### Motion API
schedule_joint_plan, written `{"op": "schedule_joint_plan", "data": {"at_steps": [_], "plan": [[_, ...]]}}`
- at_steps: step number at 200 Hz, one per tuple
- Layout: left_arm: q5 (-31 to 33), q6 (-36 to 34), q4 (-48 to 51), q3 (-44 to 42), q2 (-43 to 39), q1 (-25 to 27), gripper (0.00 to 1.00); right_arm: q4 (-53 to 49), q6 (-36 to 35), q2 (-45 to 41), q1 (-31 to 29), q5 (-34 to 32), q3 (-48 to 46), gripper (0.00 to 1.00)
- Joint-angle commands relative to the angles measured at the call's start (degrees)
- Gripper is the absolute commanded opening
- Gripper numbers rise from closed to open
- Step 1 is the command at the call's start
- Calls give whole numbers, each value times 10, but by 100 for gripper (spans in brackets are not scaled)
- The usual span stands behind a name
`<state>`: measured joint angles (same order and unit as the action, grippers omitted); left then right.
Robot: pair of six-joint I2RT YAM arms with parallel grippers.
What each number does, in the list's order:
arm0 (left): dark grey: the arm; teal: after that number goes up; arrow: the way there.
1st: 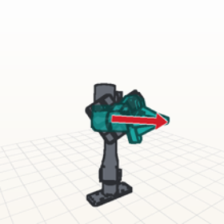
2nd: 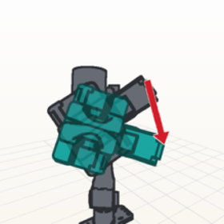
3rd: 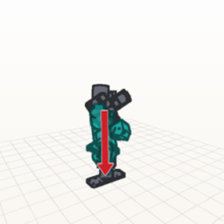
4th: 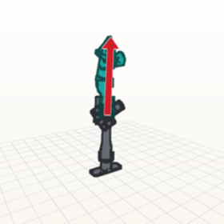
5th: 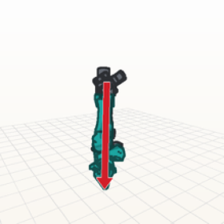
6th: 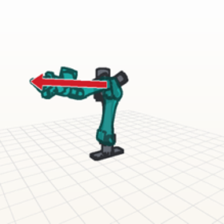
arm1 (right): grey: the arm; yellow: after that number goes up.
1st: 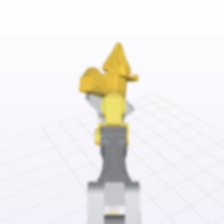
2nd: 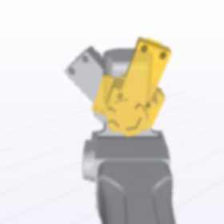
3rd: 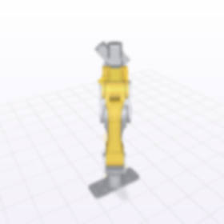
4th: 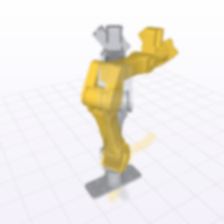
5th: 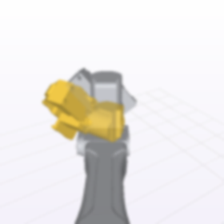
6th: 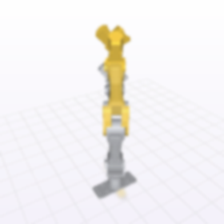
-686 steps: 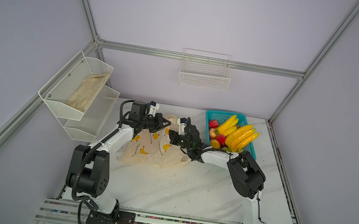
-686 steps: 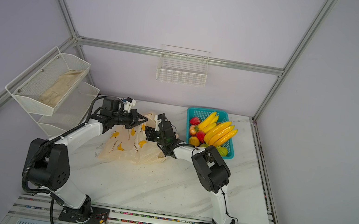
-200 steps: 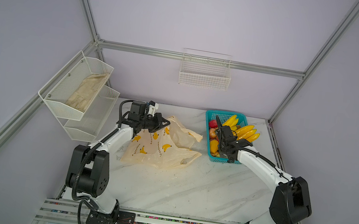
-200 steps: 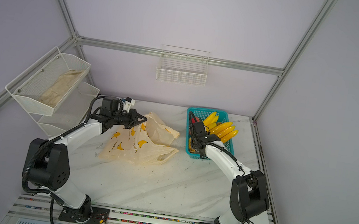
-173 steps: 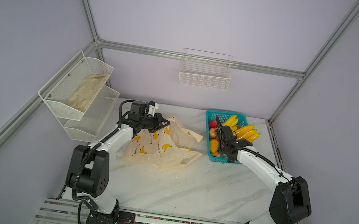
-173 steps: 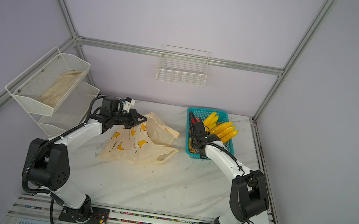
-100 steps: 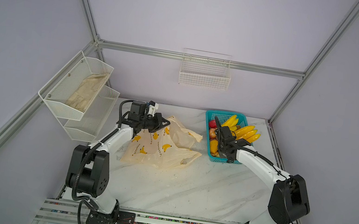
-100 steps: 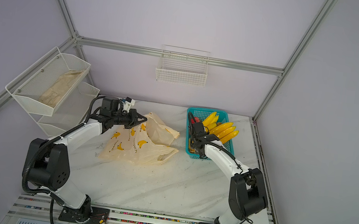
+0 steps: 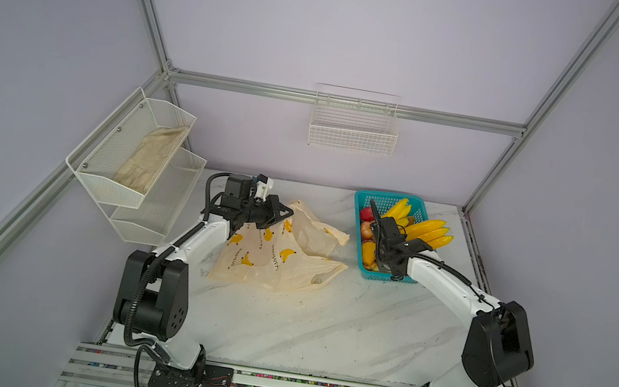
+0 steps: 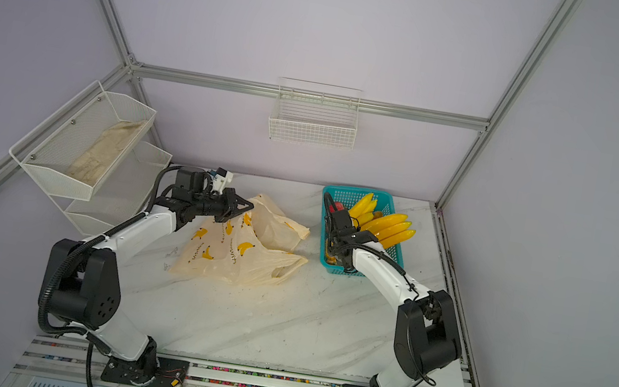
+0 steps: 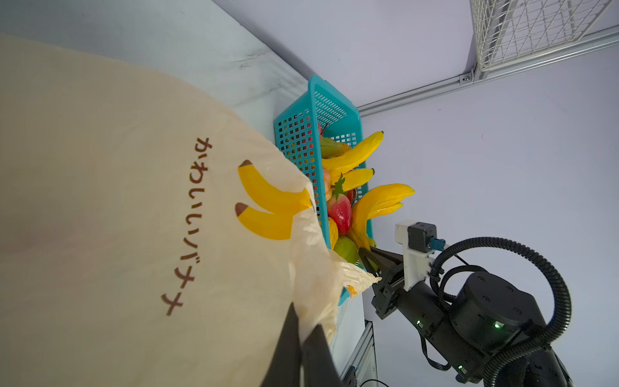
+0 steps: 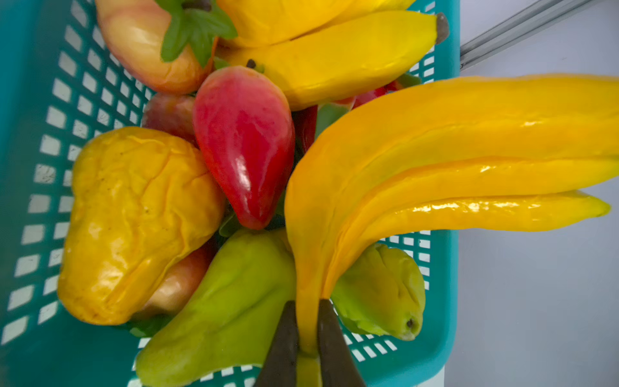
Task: Place the fake fruits into the plastic bag and tie a complex knot
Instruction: 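Close the right gripper on the banana bunch's stem, then lift the banana bunch with the right gripper and carry it into the bag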
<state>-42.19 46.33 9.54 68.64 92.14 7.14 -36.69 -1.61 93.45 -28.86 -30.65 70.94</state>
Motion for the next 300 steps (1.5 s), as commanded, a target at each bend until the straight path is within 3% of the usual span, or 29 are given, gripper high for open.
{"op": "schedule_joint_plan", "data": {"at_steps": [1, 60, 105, 117, 133, 178, 227, 261, 300], "plan": [[-8, -6, -6, -8, -4, -3, 0, -14, 0, -3, 4, -12, 21, 9], [-8, -6, -6, -9, -4, -3, 0, -1, -17, -42, 2, -24, 55, 0], [-8, -7, -6, -8, -5, -3, 0, -5, -19, -84, -25, -34, 94, 0], [-8, -7, -6, -8, -4, -3, 0, -8, -19, -103, -40, -10, 105, 0], [-10, -9, -6, -7, -4, -3, 0, 13, -40, -139, -68, 67, 103, 0], [-6, -51, 36, 16, -1, -3, 0, 60, -70, -215, -107, 422, 75, 0], [-10, -67, 43, 23, 8, -2, 0, 181, -37, -251, -110, 746, 9, 0], [-11, -79, 51, 27, 10, -2, 0, 215, 6, -221, -110, 863, -20, 0], [-13, -81, 52, 29, 7, -1, 0, 242, 62, -193, -100, 874, -50, 0]]}}
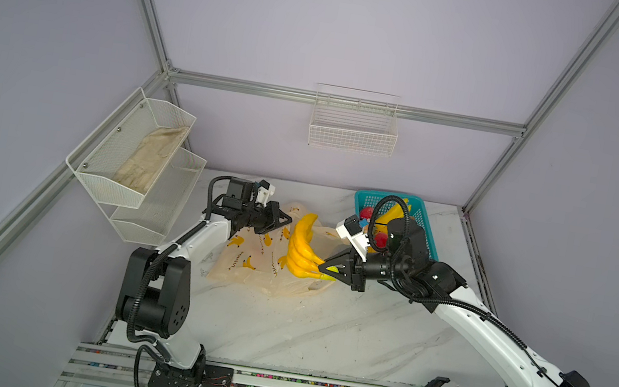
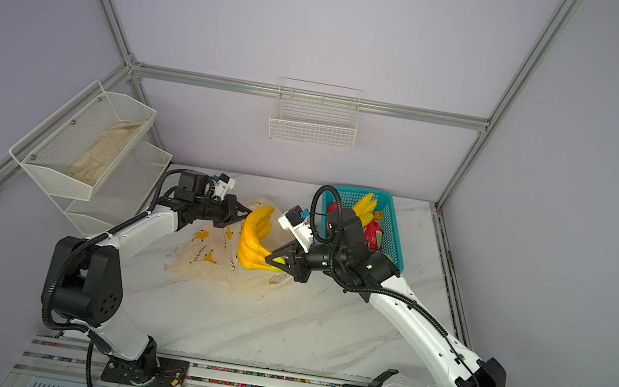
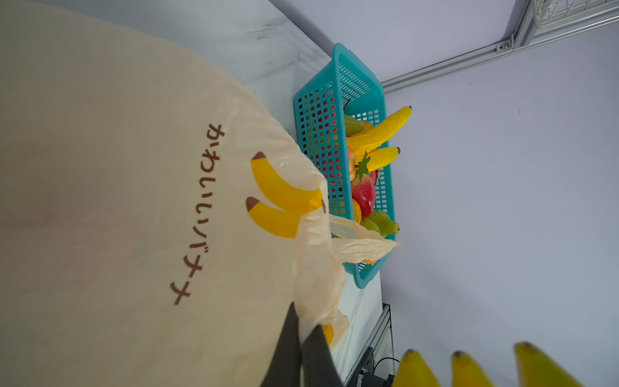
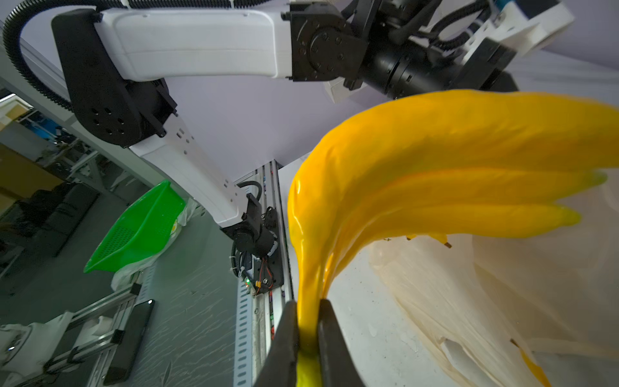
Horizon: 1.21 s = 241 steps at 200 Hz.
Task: Place the fake fruits into the plastic bag and tie a complex knot
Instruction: 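Lift the banana bunch with the right gripper and carry it into the bag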
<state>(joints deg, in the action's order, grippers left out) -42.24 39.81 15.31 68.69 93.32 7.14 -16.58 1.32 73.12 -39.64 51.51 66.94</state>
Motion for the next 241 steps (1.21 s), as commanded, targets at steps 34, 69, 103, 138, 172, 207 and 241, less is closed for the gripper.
{"op": "schedule_joint_plan", "data": {"at_steps": [34, 69, 103, 138, 172, 207, 241], "plan": [[-17, -18, -6, 29, -6, 1, 0, 56, 51, 45, 73, 73, -35, 0], [-24, -19, -6, 31, -3, 2, 0, 81, 69, 89, 113, 81, -40, 0], [-28, -22, -6, 32, -2, 4, 0, 162, 120, 118, 115, 95, -60, 0], [-32, -23, -6, 34, -1, 6, 0, 208, 143, 137, 114, 119, -74, 0], [-29, -22, -5, 34, 2, 6, 0, 205, 123, 108, 103, 135, -75, 0], [-32, -19, -4, 36, 5, 7, 0, 153, 65, 92, 86, 126, -67, 0], [-39, -18, -3, 37, 8, 7, 0, 116, 16, 80, 58, 127, -56, 0]]}}
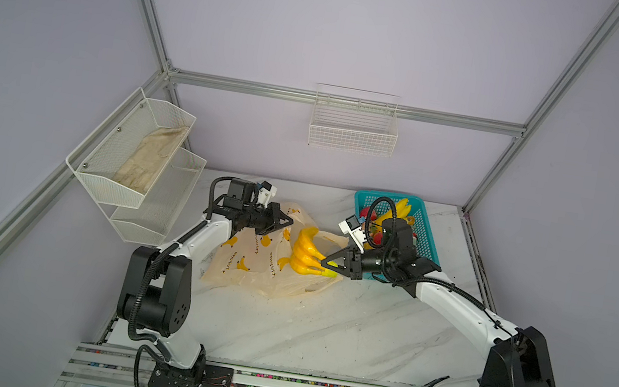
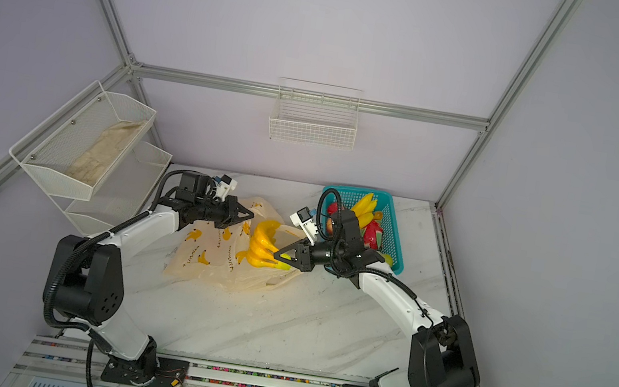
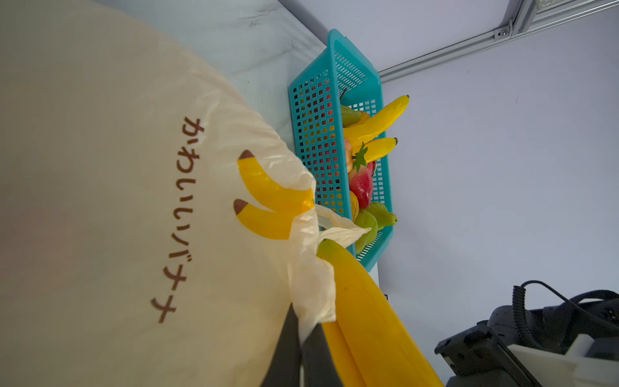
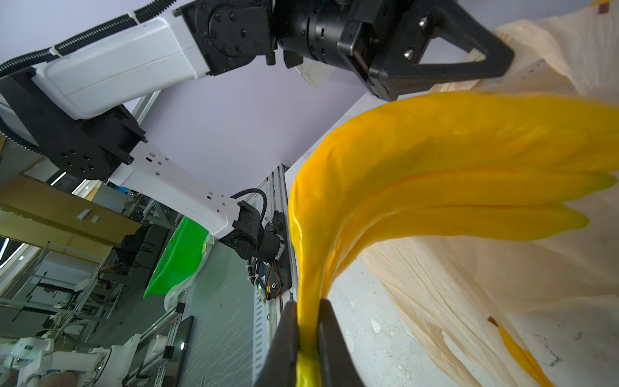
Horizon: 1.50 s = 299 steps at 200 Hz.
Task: Place the fake fruits into the plastic bag and tie a complex knot
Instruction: 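Lift the banana bunch with the right gripper and carry it into the bag, then lower the banana bunch into the bag and open the right gripper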
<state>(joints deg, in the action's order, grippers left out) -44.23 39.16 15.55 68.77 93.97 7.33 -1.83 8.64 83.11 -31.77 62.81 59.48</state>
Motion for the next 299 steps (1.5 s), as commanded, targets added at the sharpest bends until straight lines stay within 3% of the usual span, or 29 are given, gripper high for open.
{"op": "schedule_joint_plan", "data": {"at_steps": [1, 39, 79, 129, 151, 192, 251, 299], "plan": [[-19, -12, -6, 36, 1, 5, 0, -33, -58, -20, -21, 14, 19, 0], [-29, -12, -5, 39, 2, 6, 0, -56, -79, 10, -21, 30, 15, 0], [-54, -14, -5, 44, 8, 9, 0, -45, -75, 61, 23, 56, 11, 0], [-71, -39, 7, 52, 13, 20, 0, 89, 62, 85, 84, 29, -13, 0], [-78, -45, 11, 57, 16, 25, 0, 106, 103, 83, 101, -35, -12, 0], [-90, -58, 15, 61, 19, 37, 0, 230, 214, 96, 94, -119, -41, 0], [-126, -46, 9, 73, 18, 58, 0, 240, 157, 134, 28, -180, -25, 0], [-130, -42, 2, 73, 10, 62, 0, 178, 75, 171, -31, -207, 35, 0]]}}
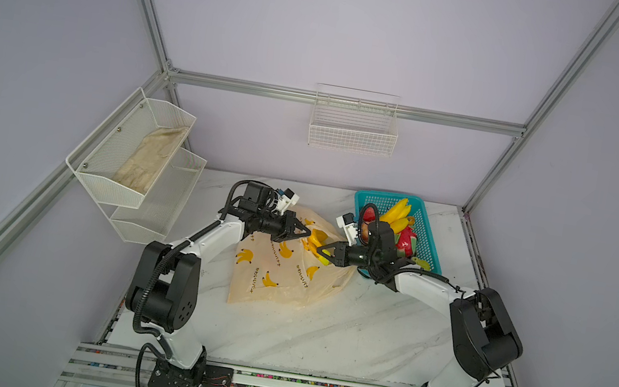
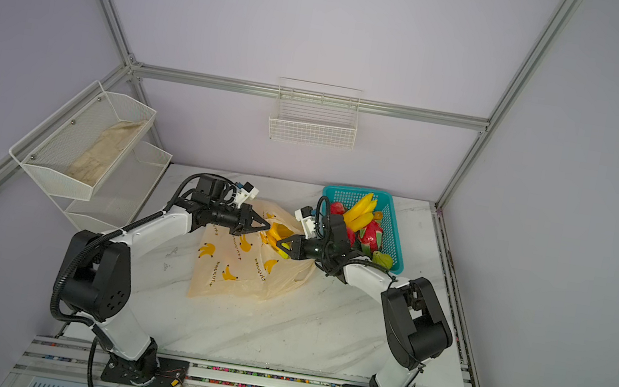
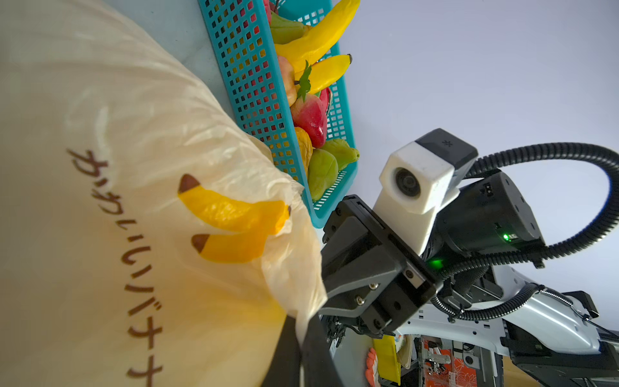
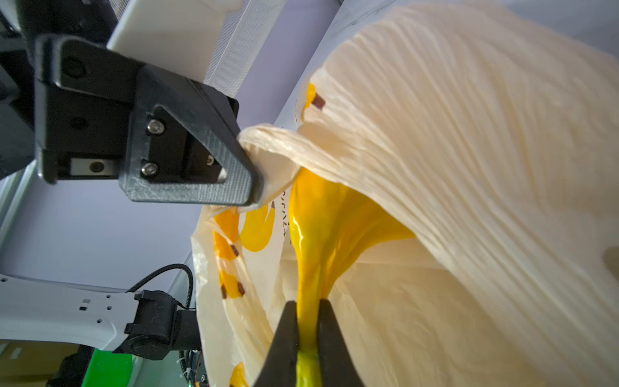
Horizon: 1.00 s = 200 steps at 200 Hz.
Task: Place the fake fruits into the plastic bag and tie a complex knot
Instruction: 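Lower the banana bunch into the bag and open the right gripper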
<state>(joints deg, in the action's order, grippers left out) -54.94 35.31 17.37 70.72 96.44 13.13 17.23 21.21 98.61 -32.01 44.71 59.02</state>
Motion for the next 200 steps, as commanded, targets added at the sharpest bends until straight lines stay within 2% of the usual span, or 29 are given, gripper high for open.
{"op": "schedule_joint_plan", "data": {"at_steps": [1, 34, 54, 80, 109, 113, 127, 171, 200], "plan": [[-23, -3, -16, 54, -14, 5, 0, -14, -51, 17, -29, -27, 41, 0], [-25, -1, -20, 54, -14, 8, 0, -5, -23, 51, -44, -80, 65, 0], [-20, 6, -25, 53, -12, 8, 0, 12, -16, 66, -63, -76, 74, 0], [-7, 17, -34, 48, -14, -3, 0, 37, -4, 73, -67, -26, 62, 15], [4, 34, -47, 37, -16, -25, 0, 35, -23, 35, -66, -27, 34, 26], [5, 35, -47, 37, -16, -27, 0, 32, -24, 30, -65, -26, 32, 32], [6, 36, -47, 36, -15, -33, 0, 23, -27, 13, -62, -27, 23, 39], [11, 36, -47, 32, -10, -47, 0, -22, -59, -78, -33, -46, -16, 41], [17, 39, -46, 29, -8, -57, 0, -51, -107, -152, -26, -51, -34, 42]]}}
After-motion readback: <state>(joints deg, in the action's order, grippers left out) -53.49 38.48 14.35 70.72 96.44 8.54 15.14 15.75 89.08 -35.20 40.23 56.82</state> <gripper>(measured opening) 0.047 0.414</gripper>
